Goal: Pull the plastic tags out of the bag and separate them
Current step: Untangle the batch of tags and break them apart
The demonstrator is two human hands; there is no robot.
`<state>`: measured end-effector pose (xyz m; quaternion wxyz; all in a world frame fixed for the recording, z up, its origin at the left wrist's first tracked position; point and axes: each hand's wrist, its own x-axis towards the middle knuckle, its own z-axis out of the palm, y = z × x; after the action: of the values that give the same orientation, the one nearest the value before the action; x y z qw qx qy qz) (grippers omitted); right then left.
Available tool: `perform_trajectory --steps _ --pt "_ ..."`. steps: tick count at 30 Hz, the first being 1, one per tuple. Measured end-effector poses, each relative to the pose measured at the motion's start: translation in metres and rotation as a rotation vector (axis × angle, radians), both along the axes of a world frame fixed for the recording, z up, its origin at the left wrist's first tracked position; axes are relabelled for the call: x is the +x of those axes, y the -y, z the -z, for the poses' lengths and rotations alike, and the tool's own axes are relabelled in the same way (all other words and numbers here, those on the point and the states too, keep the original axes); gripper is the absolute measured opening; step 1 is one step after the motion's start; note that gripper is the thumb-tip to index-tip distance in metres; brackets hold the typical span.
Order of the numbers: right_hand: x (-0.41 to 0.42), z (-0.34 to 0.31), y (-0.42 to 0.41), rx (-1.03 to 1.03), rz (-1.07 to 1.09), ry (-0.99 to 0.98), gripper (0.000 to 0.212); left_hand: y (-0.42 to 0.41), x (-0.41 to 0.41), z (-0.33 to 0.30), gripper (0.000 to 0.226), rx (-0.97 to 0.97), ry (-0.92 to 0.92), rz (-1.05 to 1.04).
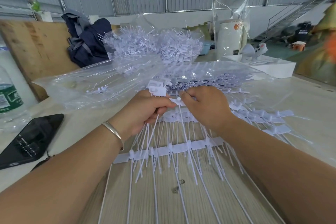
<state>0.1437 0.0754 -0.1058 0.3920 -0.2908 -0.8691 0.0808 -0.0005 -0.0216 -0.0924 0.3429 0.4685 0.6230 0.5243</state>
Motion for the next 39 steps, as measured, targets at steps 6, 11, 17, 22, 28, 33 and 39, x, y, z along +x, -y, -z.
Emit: perform_trajectory --steps 6,11,17,22,28,33,39 --pt "0.001 -0.003 -0.001 -0.024 0.020 0.067 0.048 0.001 0.004 -0.001 0.014 0.019 -0.202 0.008" --pt "0.003 -0.005 0.000 -0.040 -0.053 0.144 0.051 0.004 0.005 -0.004 0.010 0.022 -0.429 0.027" --pt "0.008 -0.008 -0.003 -0.108 -0.109 0.099 0.058 0.005 0.008 -0.001 0.019 0.040 -0.519 0.004" --pt "0.005 -0.006 -0.002 -0.094 -0.085 0.100 0.054 -0.007 0.009 0.003 0.016 -0.028 -0.508 -0.225" --pt "0.003 -0.007 -0.004 -0.289 -0.132 0.055 0.057 -0.012 0.014 0.007 0.022 0.029 -0.495 -0.310" --pt "0.014 -0.016 -0.001 -0.467 -0.255 -0.059 0.059 -0.002 -0.021 0.004 0.031 0.032 -0.629 -0.531" --pt "0.010 -0.013 -0.001 -0.266 -0.135 -0.261 0.048 -0.009 -0.015 0.005 0.015 0.031 -0.087 -0.353"
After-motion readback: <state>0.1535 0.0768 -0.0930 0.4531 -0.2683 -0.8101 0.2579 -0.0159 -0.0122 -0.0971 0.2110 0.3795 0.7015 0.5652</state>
